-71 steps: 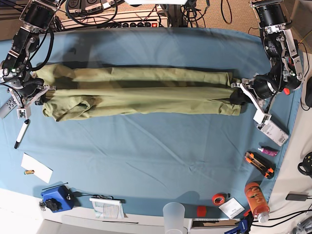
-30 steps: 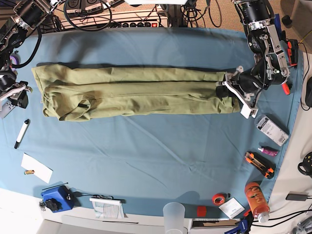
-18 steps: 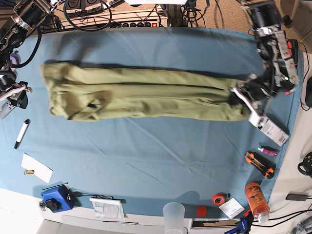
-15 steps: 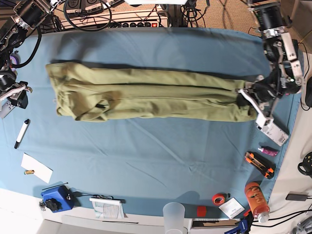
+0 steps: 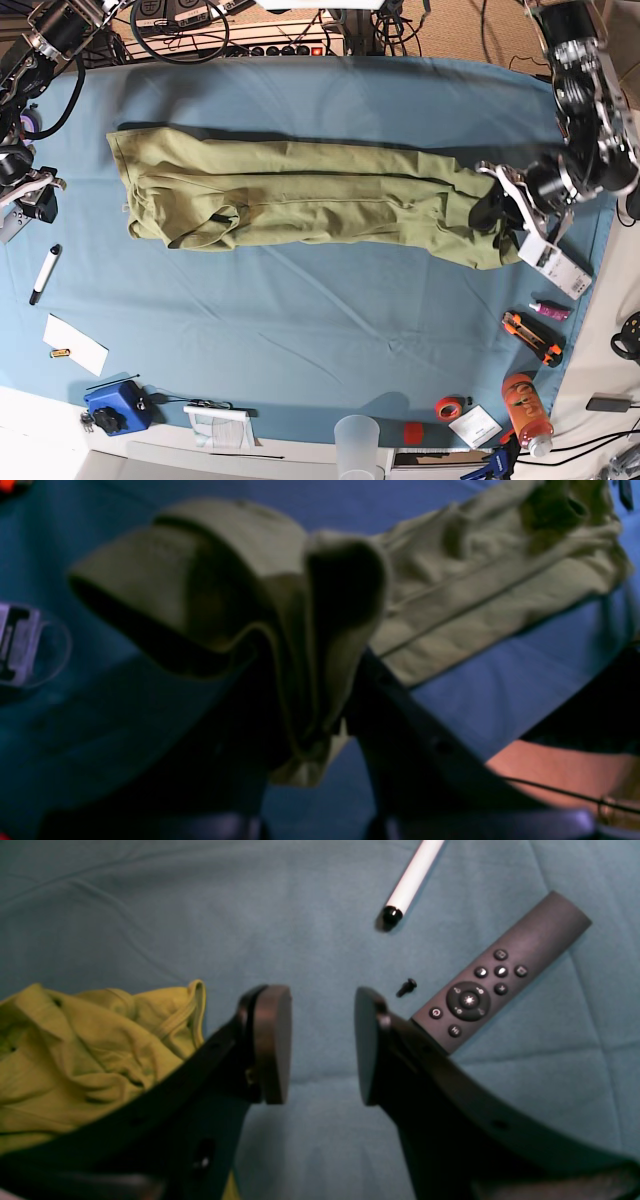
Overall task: Layout the t-shirt on the table in an organized manner, then fold the t-shirt properly
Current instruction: 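Grasp the shirt end near the left gripper and lift it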
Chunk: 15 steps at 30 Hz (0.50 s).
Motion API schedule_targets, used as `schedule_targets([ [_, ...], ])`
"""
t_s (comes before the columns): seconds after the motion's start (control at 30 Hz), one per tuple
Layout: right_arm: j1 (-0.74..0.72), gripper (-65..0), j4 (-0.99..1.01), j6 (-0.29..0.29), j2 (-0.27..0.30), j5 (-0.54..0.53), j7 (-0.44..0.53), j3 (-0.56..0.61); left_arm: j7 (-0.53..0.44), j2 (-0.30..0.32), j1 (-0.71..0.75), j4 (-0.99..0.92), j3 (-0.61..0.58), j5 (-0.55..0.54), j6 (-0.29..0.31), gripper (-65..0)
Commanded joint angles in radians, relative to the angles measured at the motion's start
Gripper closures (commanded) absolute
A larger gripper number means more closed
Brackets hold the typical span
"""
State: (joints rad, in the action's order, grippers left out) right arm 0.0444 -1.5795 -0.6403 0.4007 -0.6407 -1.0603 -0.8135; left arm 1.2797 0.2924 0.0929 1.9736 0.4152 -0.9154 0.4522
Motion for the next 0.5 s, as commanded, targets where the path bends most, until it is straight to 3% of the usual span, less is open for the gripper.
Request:
schedule_targets([
  [0.0,-0.011,-21.7,-0.018,-0.003,0.026,-0.018,0.028,-0.006,-0.024,-0.006,0.010,0.041,-0.002,-0.021,0.002,0.0],
  [0.13,-0.011,-21.7,-0.018,-0.003,0.026,-0.018,0.028,-0.006,-0.054,-0.062,0.063,0.104,-0.072,-0.009,0.014,0.0],
  [0.27,-0.011,-21.7,-0.018,-0.003,0.025,-0.018,0.028,-0.006,-0.095,-0.083,0.044,0.109,-0.224,0.093,0.015,0.0],
  [0.47,-0.011,-21.7,-0.018,-0.003,0.023,-0.018,0.032,-0.006,-0.192,-0.145,-0.030,0.100,-0.478,0.376,-0.105,0.0],
])
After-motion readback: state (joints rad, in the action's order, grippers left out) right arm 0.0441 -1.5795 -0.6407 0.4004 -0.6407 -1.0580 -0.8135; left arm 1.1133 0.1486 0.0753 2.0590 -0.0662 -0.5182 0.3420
